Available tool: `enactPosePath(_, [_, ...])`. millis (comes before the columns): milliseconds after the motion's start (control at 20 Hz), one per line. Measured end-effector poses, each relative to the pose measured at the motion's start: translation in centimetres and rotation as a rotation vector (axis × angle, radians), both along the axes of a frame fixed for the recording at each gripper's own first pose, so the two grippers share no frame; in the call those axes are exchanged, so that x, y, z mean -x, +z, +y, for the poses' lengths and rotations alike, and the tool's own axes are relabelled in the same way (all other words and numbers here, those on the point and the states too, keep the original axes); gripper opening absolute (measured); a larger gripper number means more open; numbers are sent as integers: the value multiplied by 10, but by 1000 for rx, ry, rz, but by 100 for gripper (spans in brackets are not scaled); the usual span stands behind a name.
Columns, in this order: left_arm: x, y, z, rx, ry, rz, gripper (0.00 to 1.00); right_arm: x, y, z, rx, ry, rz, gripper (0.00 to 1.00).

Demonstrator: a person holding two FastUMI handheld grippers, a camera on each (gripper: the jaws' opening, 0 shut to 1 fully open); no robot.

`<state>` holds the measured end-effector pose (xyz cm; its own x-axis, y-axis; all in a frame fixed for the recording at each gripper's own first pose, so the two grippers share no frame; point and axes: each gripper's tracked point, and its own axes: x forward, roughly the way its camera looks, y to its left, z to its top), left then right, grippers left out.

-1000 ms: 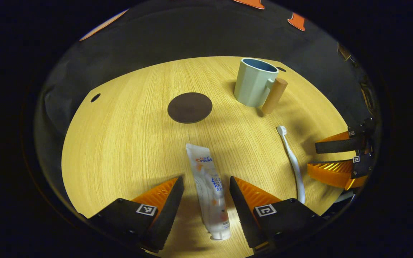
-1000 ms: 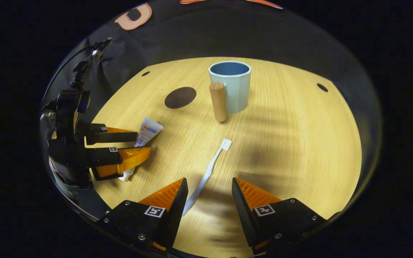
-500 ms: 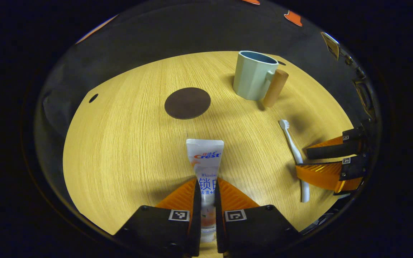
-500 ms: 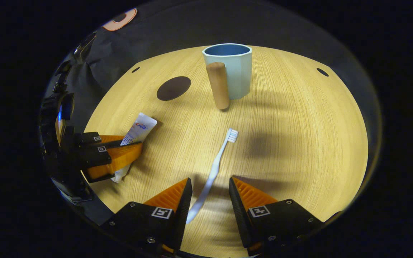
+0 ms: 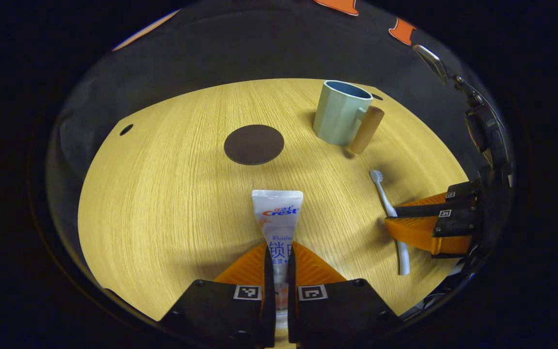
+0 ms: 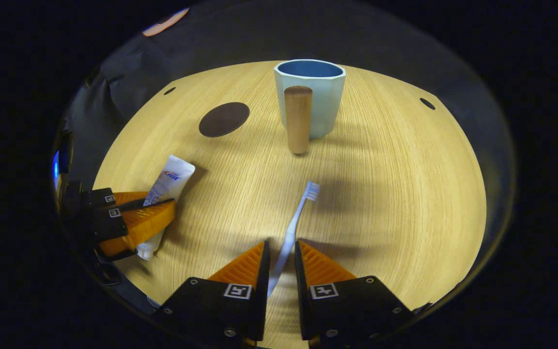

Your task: Put the toothbrush and toothpaste on the desktop into the cup, then pick up the cup and place it on the coaster on the desktop.

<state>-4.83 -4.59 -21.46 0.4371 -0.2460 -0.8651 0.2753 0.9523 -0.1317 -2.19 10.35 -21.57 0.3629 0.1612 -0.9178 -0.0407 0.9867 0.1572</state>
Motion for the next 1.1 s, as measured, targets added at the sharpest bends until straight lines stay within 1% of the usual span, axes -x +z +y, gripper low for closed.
enactPosePath(50, [-2, 3, -1, 6, 4, -9, 13, -1, -1, -1, 8, 2, -6, 19])
enactPosePath(100, [-2, 6, 0, 16, 5, -17, 13, -2, -3, -1, 11, -5, -11, 19])
enactPosePath(350, [1, 6, 1, 47, 28, -32, 13, -8, 2, 3, -30, -58, -39, 9])
enactPosePath(600, [3, 11, 1, 53, 57, -58, 13, -10, 1, 6, -71, -64, -79, 5])
enactPosePath(850, [3, 23, 5, 57, 62, -89, 13, -13, 1, 7, -120, -83, -98, 5])
enactPosePath(1100, [1, 30, 2, 68, 68, -104, 13, -21, 8, 2, -135, -95, -165, 5])
